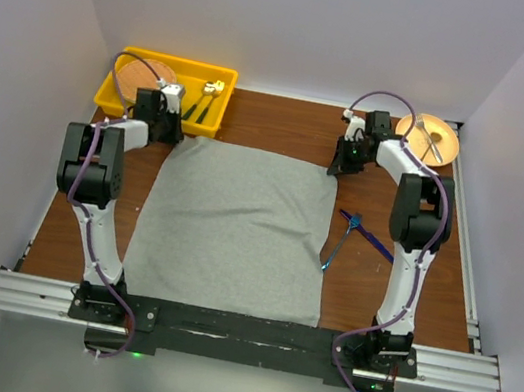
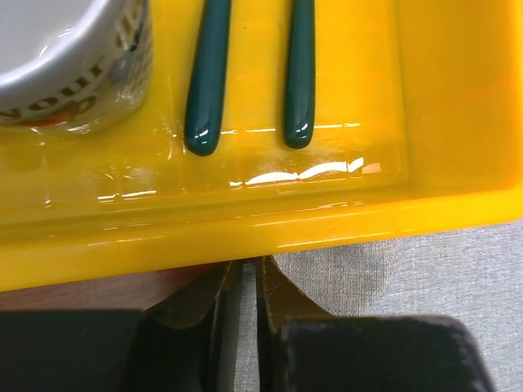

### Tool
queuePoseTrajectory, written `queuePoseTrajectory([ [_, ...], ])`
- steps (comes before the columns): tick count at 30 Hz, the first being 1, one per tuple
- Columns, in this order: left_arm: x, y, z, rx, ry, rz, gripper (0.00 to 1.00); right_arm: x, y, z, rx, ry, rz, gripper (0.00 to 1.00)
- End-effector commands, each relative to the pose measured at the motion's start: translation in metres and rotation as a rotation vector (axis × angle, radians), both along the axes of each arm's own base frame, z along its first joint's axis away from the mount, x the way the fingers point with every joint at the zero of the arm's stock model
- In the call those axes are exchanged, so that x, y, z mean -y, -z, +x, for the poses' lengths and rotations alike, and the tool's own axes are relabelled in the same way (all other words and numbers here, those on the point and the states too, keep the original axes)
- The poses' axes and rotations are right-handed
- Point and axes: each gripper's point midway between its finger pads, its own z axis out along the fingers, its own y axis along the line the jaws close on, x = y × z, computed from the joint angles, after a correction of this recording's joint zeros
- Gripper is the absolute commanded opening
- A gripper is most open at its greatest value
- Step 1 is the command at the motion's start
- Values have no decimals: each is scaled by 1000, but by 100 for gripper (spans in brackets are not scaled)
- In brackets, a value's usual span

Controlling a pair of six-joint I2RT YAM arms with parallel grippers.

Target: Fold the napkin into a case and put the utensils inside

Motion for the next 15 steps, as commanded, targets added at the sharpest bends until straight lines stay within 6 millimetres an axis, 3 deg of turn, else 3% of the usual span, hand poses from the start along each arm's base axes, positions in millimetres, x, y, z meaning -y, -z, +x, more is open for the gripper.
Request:
queuePoseTrajectory([
  [1, 9, -14, 5, 45, 47, -17, 8, -5, 2, -2, -39, -8, 14, 0],
  [2, 9, -15, 4, 47, 48, -20, 1, -5, -2, -1, -33, -9, 15, 0],
  [5, 12, -32, 1, 65, 51, -33, 0, -5, -15, 4, 2, -6, 16, 0],
  [6, 14, -47, 0, 93, 61, -40, 0, -5, -25, 6, 22, -3, 21, 0],
  [8, 15, -56, -6, 120, 70, -38, 0, -6, -40, 5, 43, -7, 39, 0],
  [9, 16, -74, -8, 157, 78, -38, 0, -7, -57, 5, 76, -10, 47, 0],
  [11, 16, -83, -17, 175, 97, -20, 0, -12, -73, 0, 88, -33, 75, 0],
  [12, 18, -99, -21, 203, 113, -21, 0, -13, -92, -3, 121, -47, 84, 0],
  [13, 17, -106, -24, 229, 151, 21, 0, -14, -98, -6, 130, -61, 92, 0],
  [14, 18, -106, -32, 219, 170, 34, 0, -15, -104, -13, 127, -69, 99, 0],
  [15, 18, -124, -38, 257, 189, 52, 0, -18, -112, -18, 131, -88, 114, 0],
])
